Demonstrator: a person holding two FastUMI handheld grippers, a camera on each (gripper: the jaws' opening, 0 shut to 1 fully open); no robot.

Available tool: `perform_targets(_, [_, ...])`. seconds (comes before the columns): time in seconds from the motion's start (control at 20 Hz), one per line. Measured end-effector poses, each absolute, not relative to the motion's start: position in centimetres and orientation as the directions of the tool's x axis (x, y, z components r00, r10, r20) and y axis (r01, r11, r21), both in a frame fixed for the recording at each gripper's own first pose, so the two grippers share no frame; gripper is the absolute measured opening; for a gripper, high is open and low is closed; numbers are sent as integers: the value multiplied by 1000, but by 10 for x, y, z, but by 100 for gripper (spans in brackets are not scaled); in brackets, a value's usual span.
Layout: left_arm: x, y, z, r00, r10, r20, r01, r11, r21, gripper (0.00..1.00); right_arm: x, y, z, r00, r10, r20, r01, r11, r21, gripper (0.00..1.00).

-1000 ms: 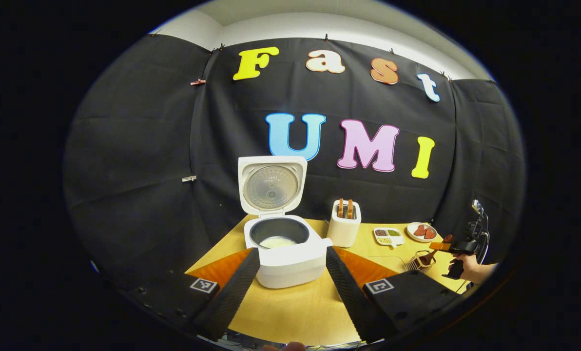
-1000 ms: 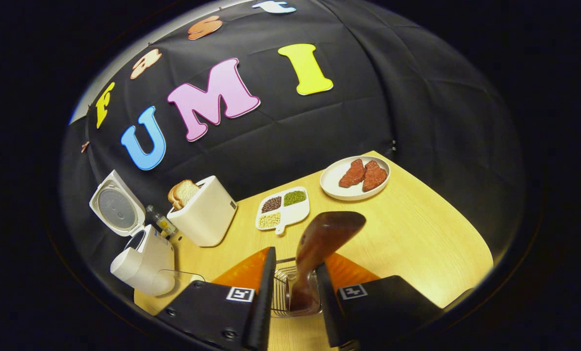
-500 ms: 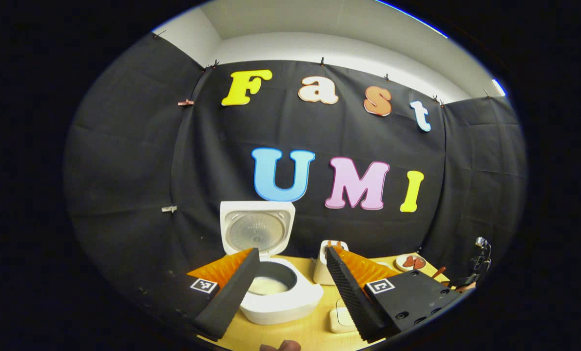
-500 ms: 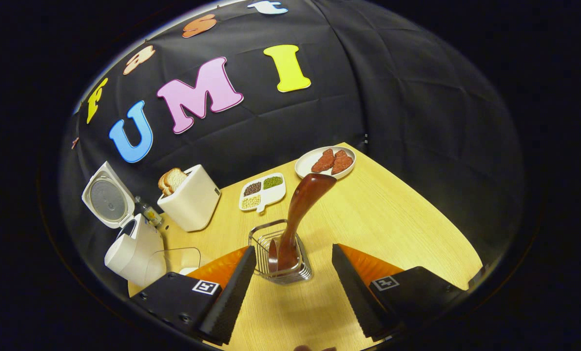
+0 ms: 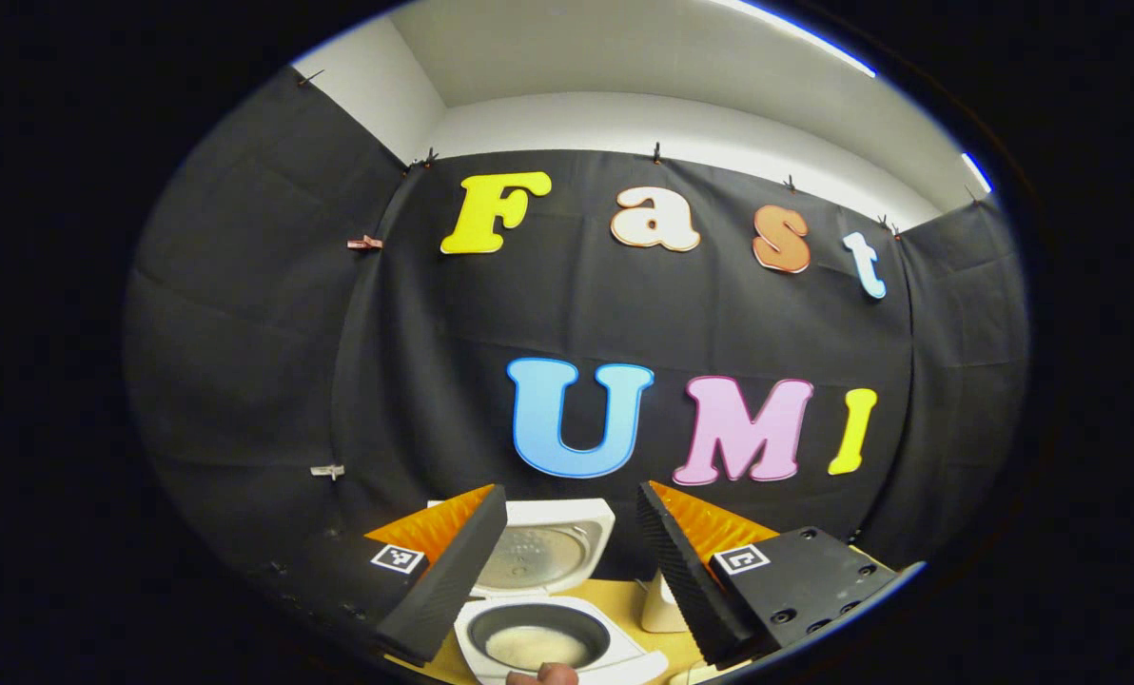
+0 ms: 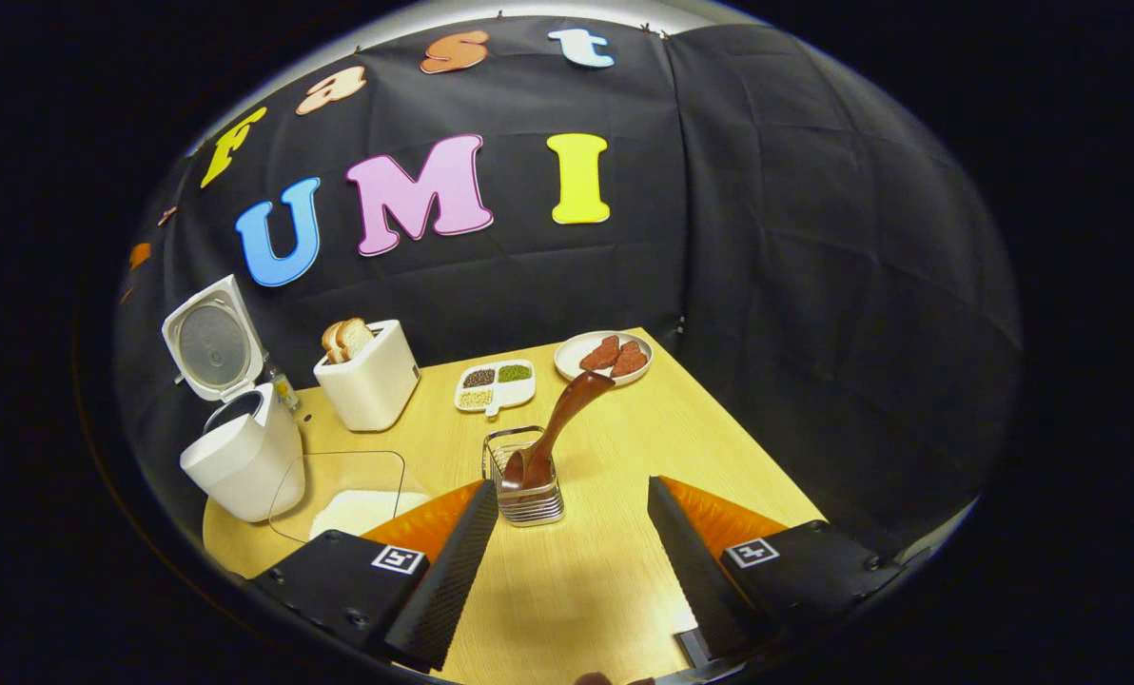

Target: Close the left gripper, press the button to open the rice cooker; take a wooden spoon from the chopstick holder with the right hand, scoop a spoonful of rice and pour it into the rice cooker, then put the wooden spoon back into the chopstick holder.

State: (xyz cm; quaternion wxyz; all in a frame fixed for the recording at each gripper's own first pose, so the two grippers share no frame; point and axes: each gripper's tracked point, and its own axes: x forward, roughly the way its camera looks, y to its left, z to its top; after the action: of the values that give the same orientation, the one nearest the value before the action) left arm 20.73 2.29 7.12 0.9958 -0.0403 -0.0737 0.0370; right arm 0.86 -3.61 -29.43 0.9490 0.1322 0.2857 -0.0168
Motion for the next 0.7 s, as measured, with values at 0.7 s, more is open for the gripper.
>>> perform_targets(0.7, [388,68,30,984,172,37,-171,985,-32,95,-52,-33,-267,831,-86,-549,186,974,130,99])
